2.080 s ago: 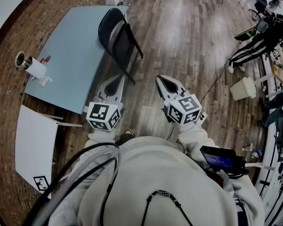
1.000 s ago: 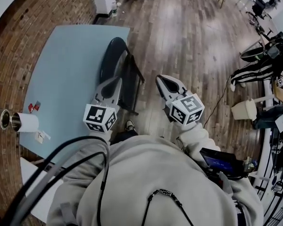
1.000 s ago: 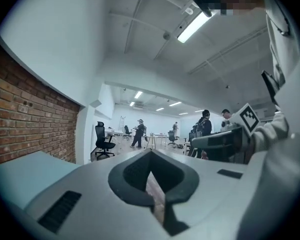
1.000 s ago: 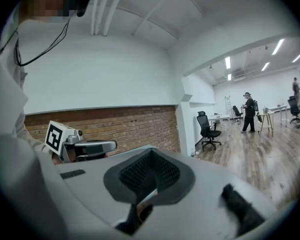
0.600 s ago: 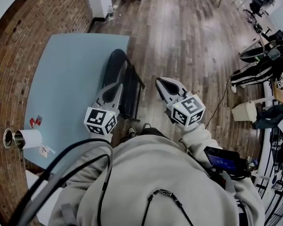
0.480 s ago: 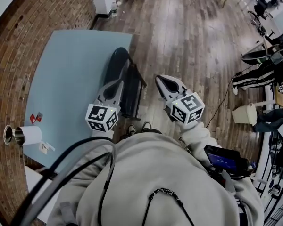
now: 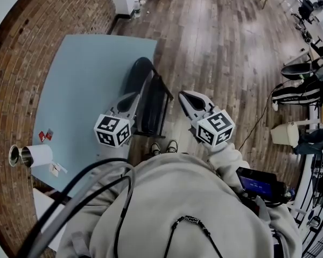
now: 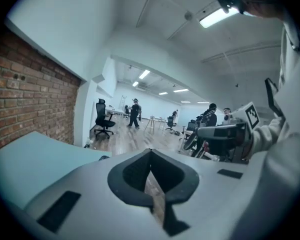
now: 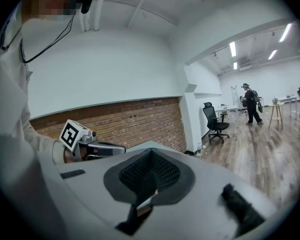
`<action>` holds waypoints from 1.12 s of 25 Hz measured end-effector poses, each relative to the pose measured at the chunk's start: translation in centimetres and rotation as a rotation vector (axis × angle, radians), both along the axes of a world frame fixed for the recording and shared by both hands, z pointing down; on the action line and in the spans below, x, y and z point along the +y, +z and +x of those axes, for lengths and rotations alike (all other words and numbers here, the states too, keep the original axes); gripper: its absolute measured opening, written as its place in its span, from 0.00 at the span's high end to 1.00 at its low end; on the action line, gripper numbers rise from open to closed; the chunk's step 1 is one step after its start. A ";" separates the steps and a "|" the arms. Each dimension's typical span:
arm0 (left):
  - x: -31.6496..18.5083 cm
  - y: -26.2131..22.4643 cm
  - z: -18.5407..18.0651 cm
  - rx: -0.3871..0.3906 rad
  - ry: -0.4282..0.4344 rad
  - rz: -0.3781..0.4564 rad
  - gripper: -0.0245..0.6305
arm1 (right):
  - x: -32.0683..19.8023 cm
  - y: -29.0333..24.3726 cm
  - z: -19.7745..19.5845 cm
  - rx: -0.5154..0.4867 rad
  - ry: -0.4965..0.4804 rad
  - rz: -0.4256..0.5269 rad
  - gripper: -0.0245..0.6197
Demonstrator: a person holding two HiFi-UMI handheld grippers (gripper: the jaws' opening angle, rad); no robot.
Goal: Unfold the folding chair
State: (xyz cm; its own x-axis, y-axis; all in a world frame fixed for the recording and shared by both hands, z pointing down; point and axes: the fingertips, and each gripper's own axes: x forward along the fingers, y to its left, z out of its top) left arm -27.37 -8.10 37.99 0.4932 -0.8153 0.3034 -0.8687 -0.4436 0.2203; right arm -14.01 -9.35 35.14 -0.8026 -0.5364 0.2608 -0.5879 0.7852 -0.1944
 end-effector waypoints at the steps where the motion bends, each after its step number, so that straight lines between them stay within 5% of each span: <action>1: -0.4 0.4 0.0 0.006 0.033 -0.041 0.95 | -0.1 0.6 0.1 -0.005 0.005 -0.019 0.95; 2: -0.8 0.9 -0.2 -0.005 0.059 -0.082 0.69 | -0.2 1.2 0.1 -0.011 0.010 -0.039 0.95; 6: -2.8 5.2 -2.5 -0.147 0.075 -0.244 0.44 | 0.3 2.7 0.1 -0.017 0.012 -0.074 0.95; 11: -4.7 12.0 -4.8 -0.034 0.037 -0.476 0.42 | 0.0 4.0 0.6 -0.055 0.035 -0.125 0.95; 16: -6.0 16.0 -6.6 -0.185 0.014 -0.547 0.42 | -1.0 4.7 2.5 -0.070 0.084 -0.151 0.95; 21: -7.1 18.8 -7.4 -0.139 0.003 -0.633 0.42 | -1.7 6.0 2.9 -0.065 0.103 -0.178 0.95; 28: -7.5 21.9 -7.2 -0.173 0.037 -0.735 0.42 | -3.6 7.4 3.2 -0.041 0.105 -0.204 0.95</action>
State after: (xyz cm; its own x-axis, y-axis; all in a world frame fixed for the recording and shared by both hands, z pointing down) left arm -34.57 -15.58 59.90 0.4125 -0.3571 0.8380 -0.9051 -0.2649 0.3326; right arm -10.78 -12.95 42.54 -0.7573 -0.5573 0.3404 -0.6527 0.6621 -0.3682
